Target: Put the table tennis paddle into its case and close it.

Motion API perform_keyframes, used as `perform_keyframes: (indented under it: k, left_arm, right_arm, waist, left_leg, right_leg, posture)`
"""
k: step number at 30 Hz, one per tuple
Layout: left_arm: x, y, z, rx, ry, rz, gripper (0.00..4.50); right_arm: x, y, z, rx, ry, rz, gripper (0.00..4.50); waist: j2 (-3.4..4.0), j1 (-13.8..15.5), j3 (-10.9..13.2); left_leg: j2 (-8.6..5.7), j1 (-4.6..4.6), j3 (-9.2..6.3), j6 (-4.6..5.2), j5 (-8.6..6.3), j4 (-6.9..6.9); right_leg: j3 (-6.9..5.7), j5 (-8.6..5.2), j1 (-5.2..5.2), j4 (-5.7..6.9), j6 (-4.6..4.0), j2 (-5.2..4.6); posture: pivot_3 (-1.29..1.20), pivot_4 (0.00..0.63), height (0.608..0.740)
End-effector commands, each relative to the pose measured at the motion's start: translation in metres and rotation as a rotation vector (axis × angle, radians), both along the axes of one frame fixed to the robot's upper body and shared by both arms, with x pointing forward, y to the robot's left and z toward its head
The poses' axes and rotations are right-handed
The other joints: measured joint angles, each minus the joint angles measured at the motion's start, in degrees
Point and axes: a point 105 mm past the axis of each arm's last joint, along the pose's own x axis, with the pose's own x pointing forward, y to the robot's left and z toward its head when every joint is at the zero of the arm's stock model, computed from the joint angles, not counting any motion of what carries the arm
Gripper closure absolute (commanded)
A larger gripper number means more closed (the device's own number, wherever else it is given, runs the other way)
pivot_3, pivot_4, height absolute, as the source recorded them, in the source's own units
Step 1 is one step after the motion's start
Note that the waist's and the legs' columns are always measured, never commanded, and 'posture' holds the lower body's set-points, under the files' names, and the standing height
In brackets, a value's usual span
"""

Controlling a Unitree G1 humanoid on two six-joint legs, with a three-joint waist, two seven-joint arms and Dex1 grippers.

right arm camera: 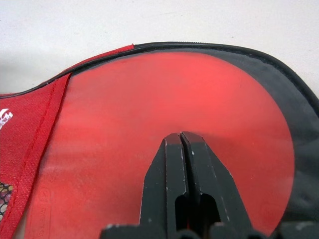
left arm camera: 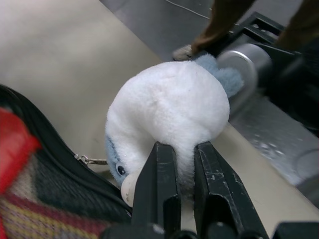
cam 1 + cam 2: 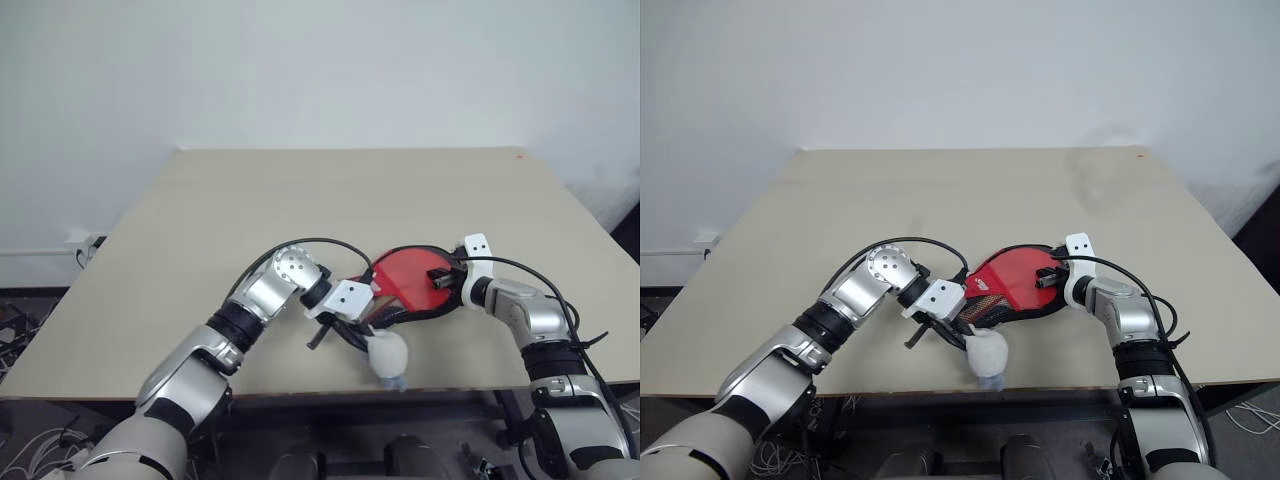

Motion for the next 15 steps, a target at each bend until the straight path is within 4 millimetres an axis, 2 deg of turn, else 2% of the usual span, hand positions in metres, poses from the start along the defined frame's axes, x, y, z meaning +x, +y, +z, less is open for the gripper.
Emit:
perform_keyframes:
  k: [1, 8, 15]
  left_arm:
    - [-0.004, 0.011, 0.005, 0.04, 0.023, -0.026, 4.49]
    - [-0.007, 0.039, 0.001, 0.15, 0.045, -0.014, 4.49]
    - [0.007, 0.065, -0.008, 0.274, -0.033, -0.004, 4.49]
  right_arm:
    - [-0.002, -0.002, -0.007, -0.009, 0.025, -0.006, 4.5]
    - [-0.002, 0.001, -0.008, -0.008, 0.028, -0.002, 4.5]
    - [-0.004, 0.003, -0.011, -0.007, 0.034, 0.004, 4.5]
  waist:
    - [0.0, 0.0, 0.0]
    - [0.0, -0.2, 0.0]
    - [-0.01, -0.3, 0.0]
  left_leg:
    - [0.0, 0.0, 0.0, 0.0, 0.0, 0.0]
    - [0.04, 0.07, -0.01, 0.0, 0.0, -0.03]
    - [0.08, 0.14, 0.01, 0.0, 0.0, -0.05]
  right_leg:
    - [0.0, 0.0, 0.0, 0.0, 0.0, 0.0]
    - [-0.01, -0.01, -0.01, 0.08, -0.01, 0.02]
    - [-0.01, -0.02, -0.01, 0.15, -0.03, 0.08]
  posture:
    - [0.0, 0.0, 0.74]
    - [0.0, 0.0, 0.74]
    - [0.0, 0.0, 0.74]
